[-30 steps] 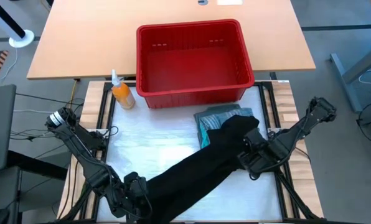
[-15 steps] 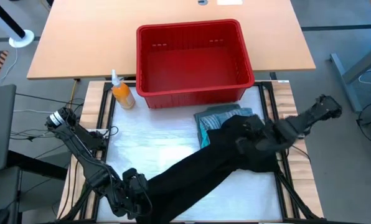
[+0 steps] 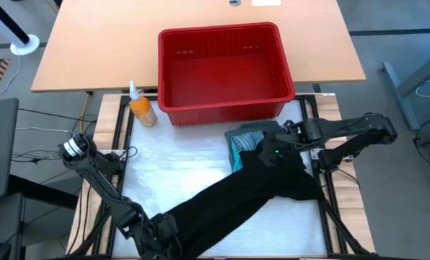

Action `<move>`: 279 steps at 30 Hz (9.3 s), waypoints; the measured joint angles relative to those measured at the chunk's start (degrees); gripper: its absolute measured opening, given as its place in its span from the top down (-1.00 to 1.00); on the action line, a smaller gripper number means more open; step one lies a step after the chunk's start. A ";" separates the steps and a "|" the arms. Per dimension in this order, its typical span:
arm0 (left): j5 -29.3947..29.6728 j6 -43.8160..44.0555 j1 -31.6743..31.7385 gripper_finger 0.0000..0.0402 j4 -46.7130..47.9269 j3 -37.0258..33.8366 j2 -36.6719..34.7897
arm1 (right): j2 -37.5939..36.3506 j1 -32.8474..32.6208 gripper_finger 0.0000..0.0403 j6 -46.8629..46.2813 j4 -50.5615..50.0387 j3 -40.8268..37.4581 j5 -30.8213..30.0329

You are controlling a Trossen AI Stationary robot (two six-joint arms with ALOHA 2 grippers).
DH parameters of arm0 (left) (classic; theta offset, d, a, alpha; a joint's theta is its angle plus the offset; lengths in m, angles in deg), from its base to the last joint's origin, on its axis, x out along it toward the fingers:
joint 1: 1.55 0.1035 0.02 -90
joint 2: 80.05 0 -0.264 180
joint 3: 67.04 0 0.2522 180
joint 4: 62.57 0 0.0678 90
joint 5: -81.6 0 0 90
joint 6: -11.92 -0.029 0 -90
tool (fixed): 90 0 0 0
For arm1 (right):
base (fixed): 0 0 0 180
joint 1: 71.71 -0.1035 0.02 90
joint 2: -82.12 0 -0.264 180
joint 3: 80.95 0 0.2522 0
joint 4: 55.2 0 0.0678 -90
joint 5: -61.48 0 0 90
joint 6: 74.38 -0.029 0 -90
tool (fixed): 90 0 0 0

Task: Fold Laundry from Bin
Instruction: Fold the black shirt

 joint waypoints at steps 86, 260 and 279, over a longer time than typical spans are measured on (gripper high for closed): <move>1.75 -27.10 27.85 0.17 -42.01 -16.72 -9.48 | -1.05 -12.98 -0.16 -19.02 -16.74 0.07 22.14; 1.80 -0.51 7.19 0.29 61.28 -21.05 -44.08 | -8.17 -19.79 0.92 -17.14 -11.75 -7.65 1.49; 2.95 4.12 7.19 0.29 59.32 -21.03 -44.08 | -6.99 -13.82 0.61 -21.02 -18.36 -7.63 8.90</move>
